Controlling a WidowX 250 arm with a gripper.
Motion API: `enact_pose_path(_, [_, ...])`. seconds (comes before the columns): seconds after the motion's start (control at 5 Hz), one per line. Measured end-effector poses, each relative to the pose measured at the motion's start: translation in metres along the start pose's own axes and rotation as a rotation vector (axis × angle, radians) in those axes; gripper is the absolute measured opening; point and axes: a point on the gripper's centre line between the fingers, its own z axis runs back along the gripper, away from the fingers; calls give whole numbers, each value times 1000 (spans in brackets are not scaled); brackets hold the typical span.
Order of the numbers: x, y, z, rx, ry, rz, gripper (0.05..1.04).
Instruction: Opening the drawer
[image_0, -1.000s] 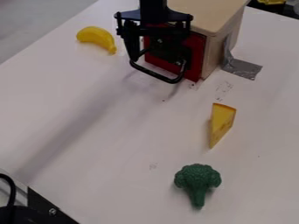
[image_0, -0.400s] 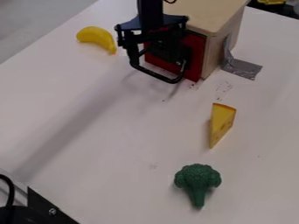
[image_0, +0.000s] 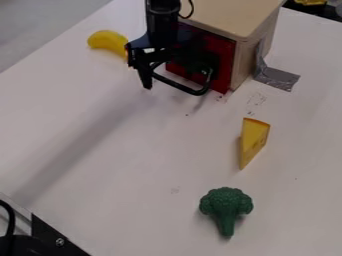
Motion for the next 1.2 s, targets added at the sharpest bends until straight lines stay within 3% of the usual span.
enact_pose_path(0.6, [10, 10, -19, 31, -13, 149, 998])
enact_pose_path(1.2, [17, 8, -21, 29, -1, 174, 998])
